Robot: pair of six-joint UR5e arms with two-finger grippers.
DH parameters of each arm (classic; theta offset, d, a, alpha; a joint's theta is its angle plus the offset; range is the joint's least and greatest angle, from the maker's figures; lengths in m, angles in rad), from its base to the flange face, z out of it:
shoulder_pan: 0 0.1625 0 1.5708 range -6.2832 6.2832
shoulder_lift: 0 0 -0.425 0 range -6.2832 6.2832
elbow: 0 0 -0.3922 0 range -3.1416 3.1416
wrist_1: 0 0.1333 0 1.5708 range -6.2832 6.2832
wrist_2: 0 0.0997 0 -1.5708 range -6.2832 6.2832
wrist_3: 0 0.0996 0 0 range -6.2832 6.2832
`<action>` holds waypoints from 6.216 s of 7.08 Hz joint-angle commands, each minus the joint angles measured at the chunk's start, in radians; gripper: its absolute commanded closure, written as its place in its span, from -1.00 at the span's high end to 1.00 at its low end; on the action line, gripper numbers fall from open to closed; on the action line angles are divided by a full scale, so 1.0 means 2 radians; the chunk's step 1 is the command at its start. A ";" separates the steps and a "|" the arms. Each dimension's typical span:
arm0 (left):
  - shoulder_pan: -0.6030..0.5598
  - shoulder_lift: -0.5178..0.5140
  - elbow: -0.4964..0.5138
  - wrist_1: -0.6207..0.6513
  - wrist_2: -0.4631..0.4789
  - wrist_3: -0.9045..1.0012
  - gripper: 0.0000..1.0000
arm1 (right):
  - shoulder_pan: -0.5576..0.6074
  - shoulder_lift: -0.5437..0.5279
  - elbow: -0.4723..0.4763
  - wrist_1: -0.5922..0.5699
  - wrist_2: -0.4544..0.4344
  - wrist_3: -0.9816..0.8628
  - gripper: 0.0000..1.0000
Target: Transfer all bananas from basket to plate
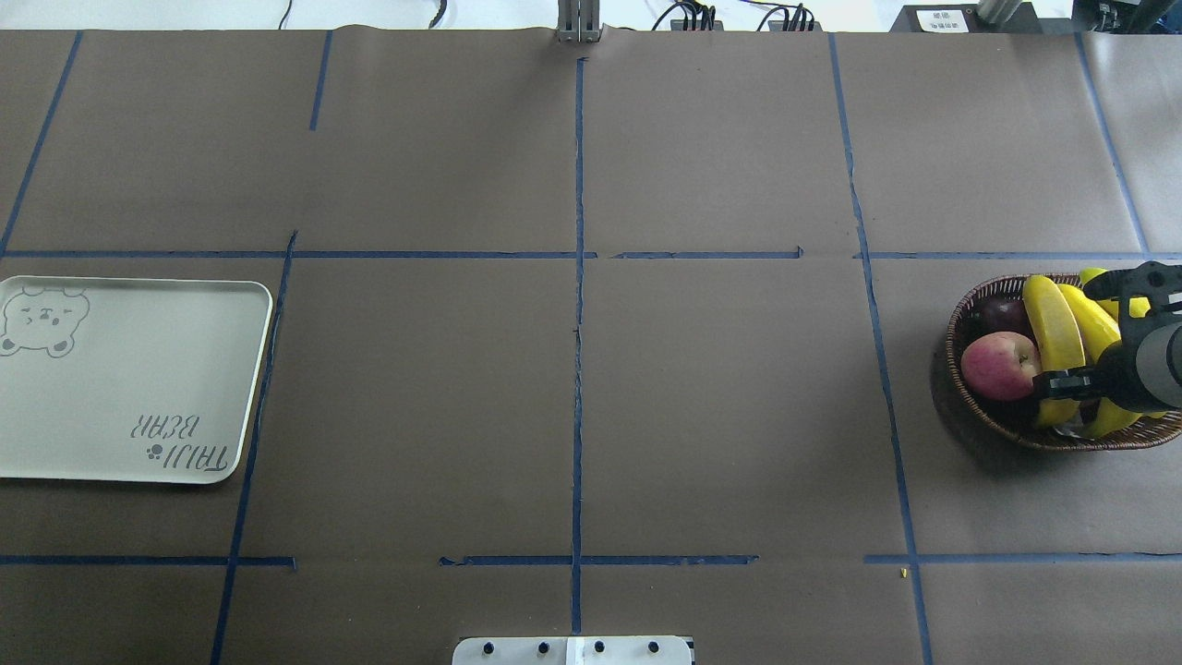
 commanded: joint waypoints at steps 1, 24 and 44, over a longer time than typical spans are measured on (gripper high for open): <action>0.000 0.000 0.000 0.000 0.000 0.000 0.99 | 0.000 0.001 -0.001 0.000 0.001 -0.001 -0.58; 0.262 -0.245 -0.048 -0.429 -0.046 -0.766 1.00 | -0.220 0.384 -0.051 0.193 -0.147 0.239 -0.97; 0.437 -0.299 -0.052 -0.499 0.171 -0.974 -1.00 | -0.222 0.438 -0.089 0.193 -0.147 0.305 0.99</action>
